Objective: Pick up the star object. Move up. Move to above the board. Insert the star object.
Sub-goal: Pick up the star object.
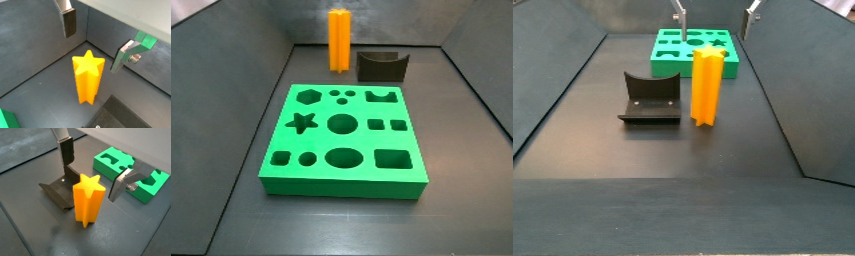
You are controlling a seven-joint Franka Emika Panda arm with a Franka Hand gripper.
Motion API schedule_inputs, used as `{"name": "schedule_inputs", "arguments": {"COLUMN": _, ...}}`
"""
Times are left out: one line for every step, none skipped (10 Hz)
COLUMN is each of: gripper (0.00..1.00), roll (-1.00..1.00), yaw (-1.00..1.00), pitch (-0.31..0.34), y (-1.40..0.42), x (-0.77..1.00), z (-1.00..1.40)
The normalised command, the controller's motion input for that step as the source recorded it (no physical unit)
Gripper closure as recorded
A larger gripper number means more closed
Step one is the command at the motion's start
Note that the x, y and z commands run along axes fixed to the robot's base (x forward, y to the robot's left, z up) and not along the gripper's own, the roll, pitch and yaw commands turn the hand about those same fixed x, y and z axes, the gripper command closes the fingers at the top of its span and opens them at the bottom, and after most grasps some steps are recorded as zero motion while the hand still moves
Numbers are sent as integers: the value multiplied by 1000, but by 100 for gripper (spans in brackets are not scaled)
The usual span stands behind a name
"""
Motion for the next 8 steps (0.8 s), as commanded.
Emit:
{"name": "schedule_inputs", "arguments": {"gripper": 0, "roll": 10, "yaw": 3, "pitch": 0, "y": 0, "x": 0, "z": 0}}
{"name": "schedule_inputs", "arguments": {"gripper": 0, "roll": 16, "yaw": 334, "pitch": 84, "y": -146, "x": 311, "z": -66}}
{"name": "schedule_inputs", "arguments": {"gripper": 0, "roll": -26, "yaw": 529, "pitch": 103, "y": -111, "x": 351, "z": -86}}
{"name": "schedule_inputs", "arguments": {"gripper": 0, "roll": -129, "yaw": 657, "pitch": 84, "y": -126, "x": 329, "z": -97}}
{"name": "schedule_inputs", "arguments": {"gripper": 0, "roll": -120, "yaw": 700, "pitch": 63, "y": -171, "x": 331, "z": -120}}
{"name": "schedule_inputs", "arguments": {"gripper": 0, "roll": -77, "yaw": 720, "pitch": 40, "y": -60, "x": 280, "z": -211}}
{"name": "schedule_inputs", "arguments": {"gripper": 0, "roll": -91, "yaw": 711, "pitch": 37, "y": -34, "x": 257, "z": -211}}
{"name": "schedule_inputs", "arguments": {"gripper": 0, "roll": -63, "yaw": 691, "pitch": 23, "y": 0, "x": 206, "z": -177}}
